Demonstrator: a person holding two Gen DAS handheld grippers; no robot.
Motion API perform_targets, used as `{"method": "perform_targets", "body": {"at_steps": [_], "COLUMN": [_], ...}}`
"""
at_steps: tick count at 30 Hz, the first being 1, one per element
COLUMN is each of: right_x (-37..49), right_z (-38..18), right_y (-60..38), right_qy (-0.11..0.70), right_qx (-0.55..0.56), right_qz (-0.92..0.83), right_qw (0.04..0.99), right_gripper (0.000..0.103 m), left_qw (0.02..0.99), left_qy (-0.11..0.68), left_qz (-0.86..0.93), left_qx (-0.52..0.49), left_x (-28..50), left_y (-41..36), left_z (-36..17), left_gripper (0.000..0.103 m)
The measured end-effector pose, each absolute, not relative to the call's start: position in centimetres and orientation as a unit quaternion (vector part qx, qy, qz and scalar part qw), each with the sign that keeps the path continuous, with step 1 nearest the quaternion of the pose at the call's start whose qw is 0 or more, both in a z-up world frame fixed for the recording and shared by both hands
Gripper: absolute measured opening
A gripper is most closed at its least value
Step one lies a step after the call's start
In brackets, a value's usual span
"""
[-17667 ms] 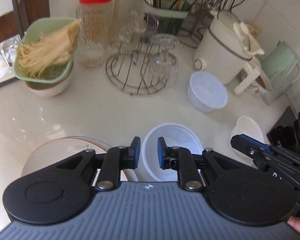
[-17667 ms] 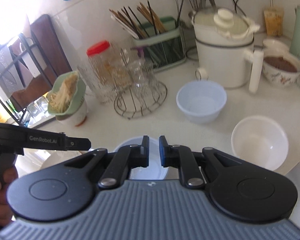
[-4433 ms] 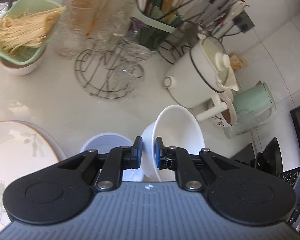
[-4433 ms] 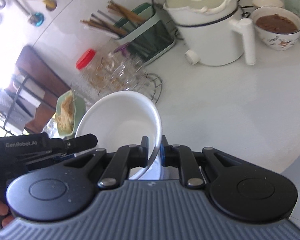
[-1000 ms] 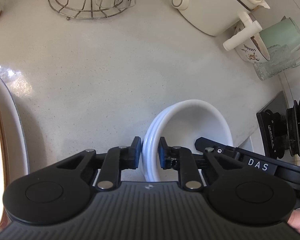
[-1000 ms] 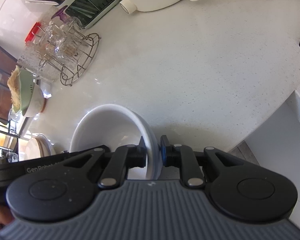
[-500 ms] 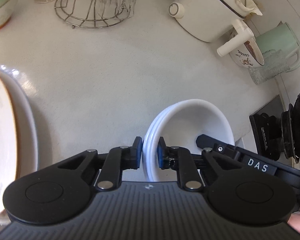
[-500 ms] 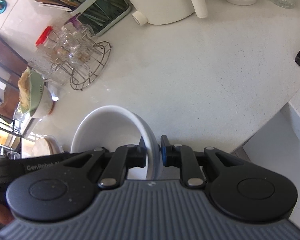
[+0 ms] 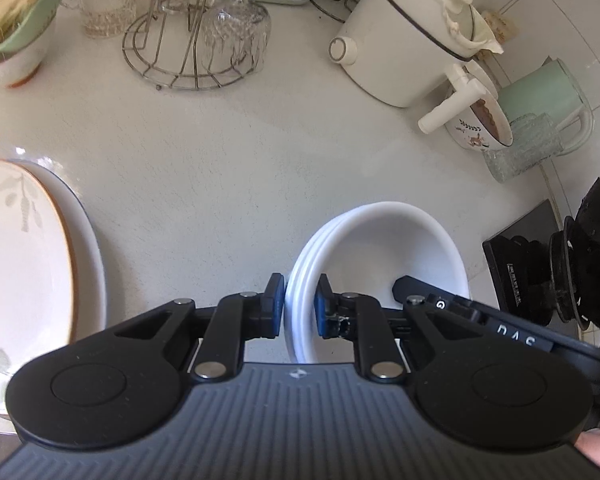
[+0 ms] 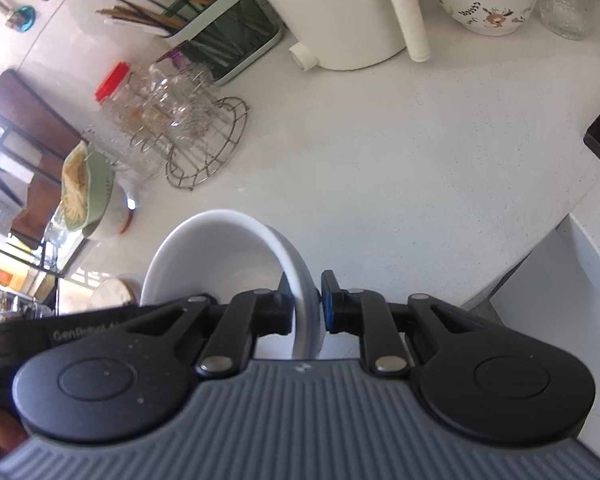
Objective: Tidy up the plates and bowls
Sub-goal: 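Grip the rims of the bowl stack and carry it onto the plate stack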
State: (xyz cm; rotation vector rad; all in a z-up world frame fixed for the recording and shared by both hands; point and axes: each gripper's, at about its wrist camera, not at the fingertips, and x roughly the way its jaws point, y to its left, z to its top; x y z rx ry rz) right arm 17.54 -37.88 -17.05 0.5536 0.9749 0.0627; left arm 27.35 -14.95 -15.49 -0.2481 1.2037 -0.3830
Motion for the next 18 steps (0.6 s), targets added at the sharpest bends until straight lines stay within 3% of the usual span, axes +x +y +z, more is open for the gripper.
{"method": "perform_targets", "body": {"at_steps": [18], "right_x": [16.7], "right_z": [-11.3], "right_y": [-34.3], "right_qy": [0.437], "right_qx": [0.253], "right_qz": [0.056], "right_qw": [0.861], "right_gripper": [0.017], "left_qw": [0.814], "left_qy": [0.537], "left_qz": [-0.174], "left_qx": [-0.141], "left_x": [26.4], "left_y": [-10.5], "left_z": [-8.8], "left_gripper": [0.019]}}
